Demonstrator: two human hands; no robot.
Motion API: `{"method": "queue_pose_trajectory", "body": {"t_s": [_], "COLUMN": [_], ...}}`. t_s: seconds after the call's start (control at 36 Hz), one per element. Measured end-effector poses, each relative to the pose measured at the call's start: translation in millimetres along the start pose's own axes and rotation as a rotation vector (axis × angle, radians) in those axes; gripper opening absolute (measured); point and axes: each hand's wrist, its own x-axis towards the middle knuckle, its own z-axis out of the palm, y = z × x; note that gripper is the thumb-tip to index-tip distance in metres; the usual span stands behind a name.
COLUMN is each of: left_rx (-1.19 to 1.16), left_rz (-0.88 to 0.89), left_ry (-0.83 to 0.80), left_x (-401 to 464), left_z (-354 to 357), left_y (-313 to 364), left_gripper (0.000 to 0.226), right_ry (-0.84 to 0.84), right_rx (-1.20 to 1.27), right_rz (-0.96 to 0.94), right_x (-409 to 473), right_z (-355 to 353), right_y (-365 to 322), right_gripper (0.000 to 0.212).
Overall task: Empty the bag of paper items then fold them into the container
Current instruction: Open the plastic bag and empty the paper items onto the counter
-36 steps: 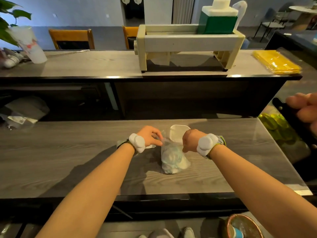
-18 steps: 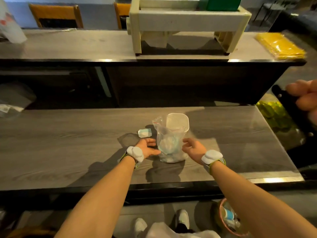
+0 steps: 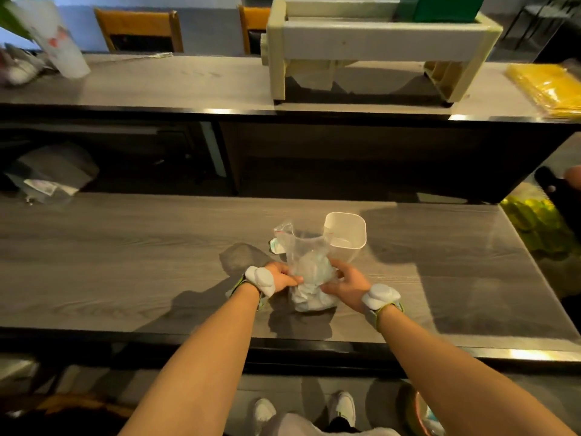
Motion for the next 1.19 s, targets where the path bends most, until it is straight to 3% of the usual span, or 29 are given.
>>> {"method": "queue_pose_trajectory", "body": {"t_s": [0.11,0.31,0.47,0.56,0.67,0.83,1.06,1.19], "left_rx": [-0.095,-0.422,-0.518,-0.508,-0.46,-0.347,-0.404,-0.534], "left_rz": [-0.122,-0.306,-0.173,-0.124,-0.104,-0.031,0.052,0.096], "left_ry": [-0.02,-0.145,-0.215,-0.157,-0.054,0.009,0.166,0.183], "left_x": [-10.2,-24.6,-28.7,-29.6,-28.6,-33.9,-38.6,-45.5], "left_z": [-22.0,-51.2,-66.7,-72.0,-77.3,-89.8,-112.2,-125.5], "left_y": [4.6,-9.5,-5.8,-0.6,10.4,32.4,68.2,83.6], "left_gripper": [0.027,0.029,0.018,0.043,0.05,0.038,0.021,0.026], "right_ry": [-0.06,-0.162,-0.063,-0.08,-0.115,-0.015,0.079,0.102], "right_rx": [0.138,0.334,0.426,0.508,0.498,0.523,0.616,0.628], "right_rz": [0.093,0.16,0.216,0.227,0.193,0.169,0.129,0.057], "right_x": [9.1,11.9,10.6,8.1,4.4,1.5,5.7,5.2], "right_z": [9.1,18.6,15.9,10.1,-0.7,-12.2,-33.3,-45.2], "right_y": [-20.0,-51.6,-57.7,-61.9,-71.1,-95.0,-130.8,-153.3], "right_gripper": [0.049,0.025,0.024,0.029,0.04,0.019,0.02,0.021]}}
